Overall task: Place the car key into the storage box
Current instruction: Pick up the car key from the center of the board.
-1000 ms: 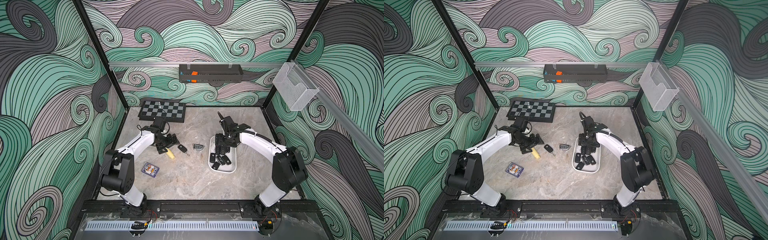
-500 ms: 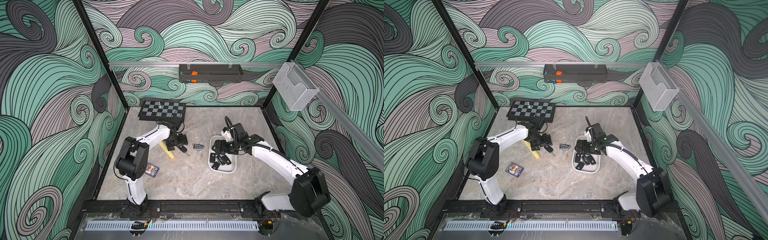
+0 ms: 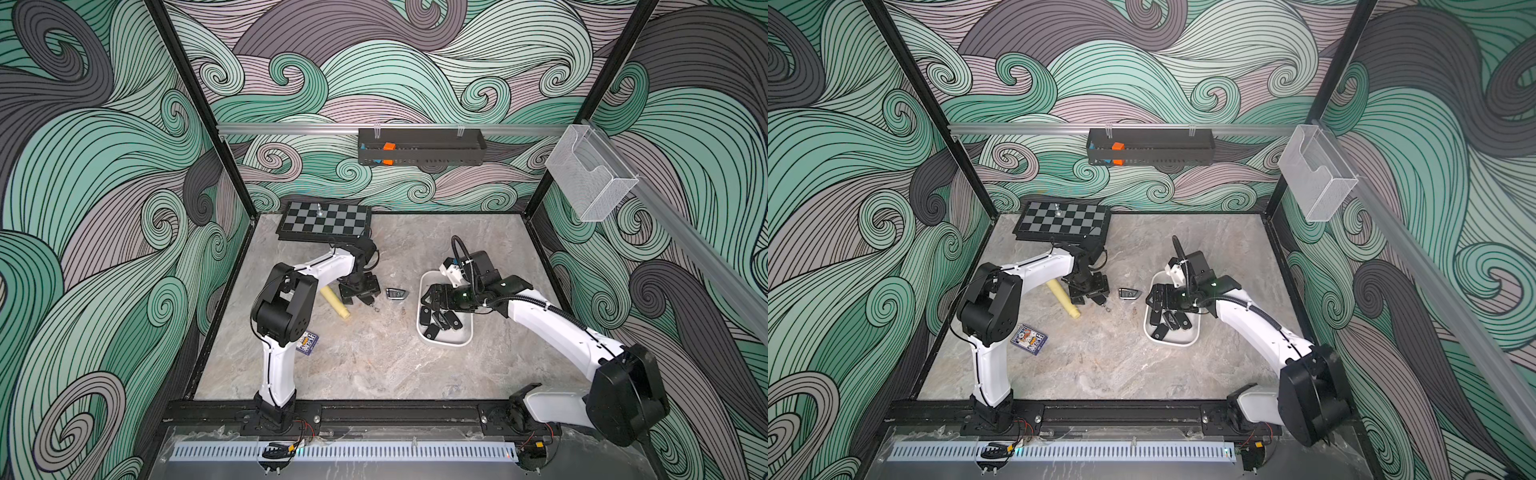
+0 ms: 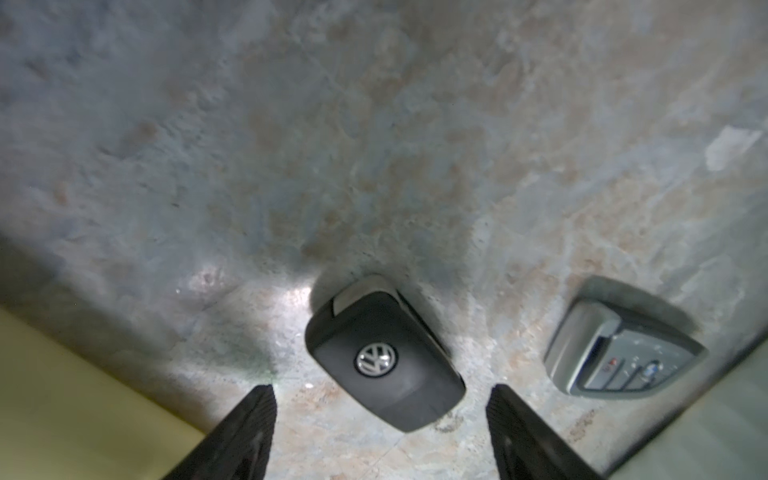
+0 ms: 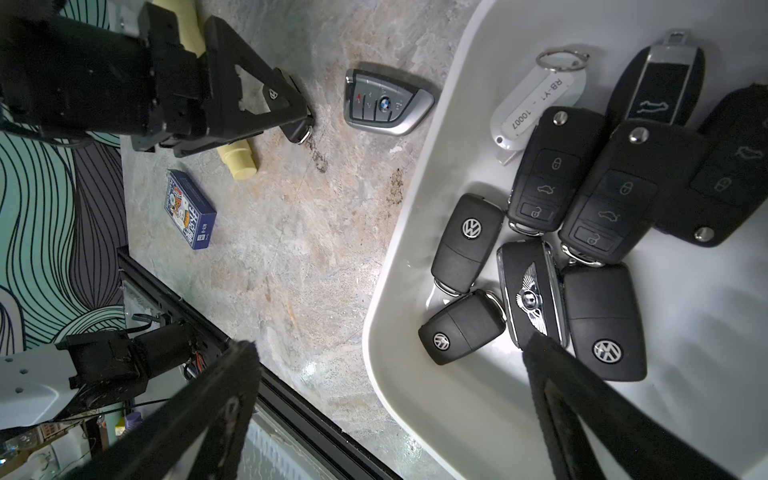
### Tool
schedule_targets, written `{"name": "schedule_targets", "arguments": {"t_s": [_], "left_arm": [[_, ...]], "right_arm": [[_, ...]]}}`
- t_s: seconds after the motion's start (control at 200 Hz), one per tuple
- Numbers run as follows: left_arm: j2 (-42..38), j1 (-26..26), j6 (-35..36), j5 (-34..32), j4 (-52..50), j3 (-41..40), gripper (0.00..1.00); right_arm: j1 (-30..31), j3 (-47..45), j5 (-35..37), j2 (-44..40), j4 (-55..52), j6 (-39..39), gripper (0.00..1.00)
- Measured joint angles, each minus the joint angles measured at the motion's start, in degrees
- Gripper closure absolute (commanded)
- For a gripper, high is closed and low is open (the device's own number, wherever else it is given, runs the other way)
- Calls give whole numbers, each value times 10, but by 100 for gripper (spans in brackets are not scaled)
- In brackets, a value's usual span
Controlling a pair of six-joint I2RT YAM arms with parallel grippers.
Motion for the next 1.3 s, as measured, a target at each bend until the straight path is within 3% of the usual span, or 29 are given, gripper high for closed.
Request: {"name": "schedule_targets", "arguments": {"t_s": [0.966,1.301], "left_arm": [[44,-19,-21,-42,-19,46,70],[42,-19,-8,-38,-18,46,72]], "right_arm": [[-3,2,-10,-13,3,-27,1],[-28,2,-7,-14,-6,-15,1]]}}
